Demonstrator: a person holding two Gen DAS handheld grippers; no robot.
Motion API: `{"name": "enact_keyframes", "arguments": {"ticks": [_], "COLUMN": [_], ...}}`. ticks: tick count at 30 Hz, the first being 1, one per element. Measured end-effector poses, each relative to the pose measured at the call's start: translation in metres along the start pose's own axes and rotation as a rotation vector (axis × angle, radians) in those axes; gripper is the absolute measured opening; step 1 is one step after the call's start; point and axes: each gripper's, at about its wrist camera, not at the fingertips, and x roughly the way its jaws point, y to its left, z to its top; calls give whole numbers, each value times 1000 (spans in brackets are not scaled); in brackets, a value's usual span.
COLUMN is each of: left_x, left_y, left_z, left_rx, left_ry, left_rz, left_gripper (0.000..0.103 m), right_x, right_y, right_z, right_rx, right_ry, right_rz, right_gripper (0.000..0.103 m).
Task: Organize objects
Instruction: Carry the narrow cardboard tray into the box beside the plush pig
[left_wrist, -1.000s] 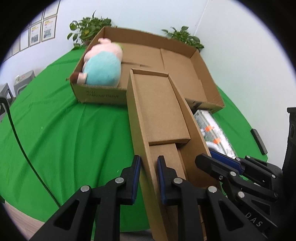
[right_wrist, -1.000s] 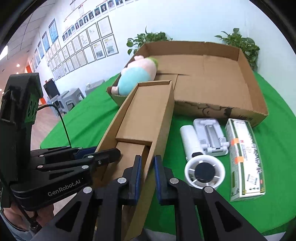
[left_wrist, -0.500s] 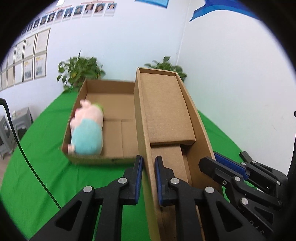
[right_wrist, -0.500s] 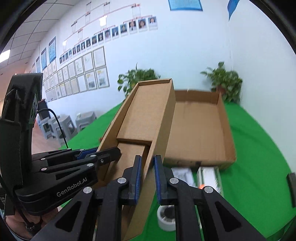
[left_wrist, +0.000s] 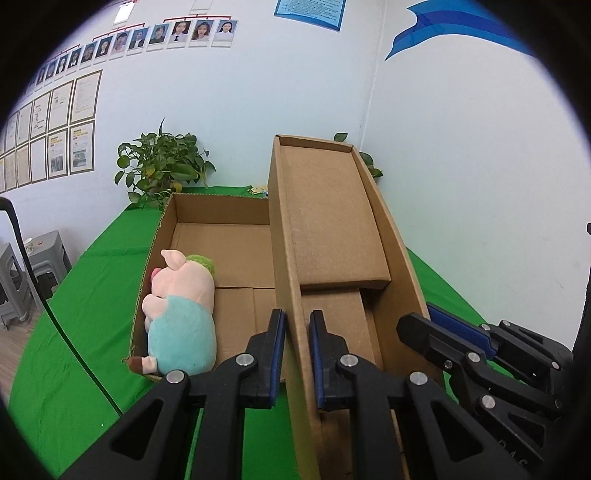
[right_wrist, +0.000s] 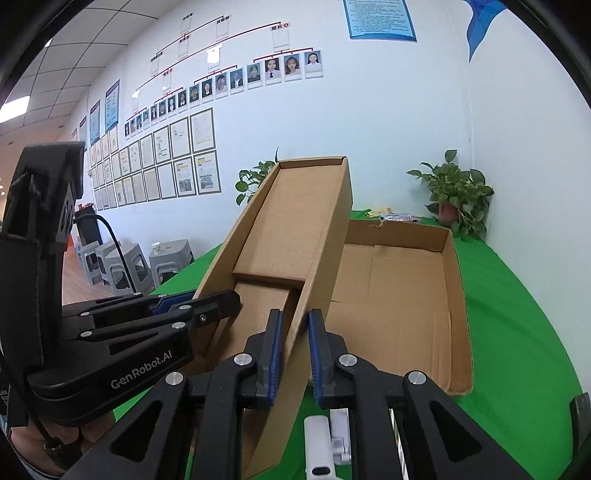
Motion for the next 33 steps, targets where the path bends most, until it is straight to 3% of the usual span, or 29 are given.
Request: {"name": "enact_keyframes", "arguments": {"ticks": [20, 33], "left_x": [76, 137], "left_y": [32, 54], "left_z": [32, 28], "left_rx": [1, 8], "left_ry": [62, 169], "left_rz": [44, 99], "left_gripper": [9, 9], "right_x": [132, 241], "right_y": [-37, -69], "right_z": [48, 47], "right_rx": [31, 65], "right_ry": [81, 175], "right_rz": [50, 97], "right_gripper": [13, 14]}}
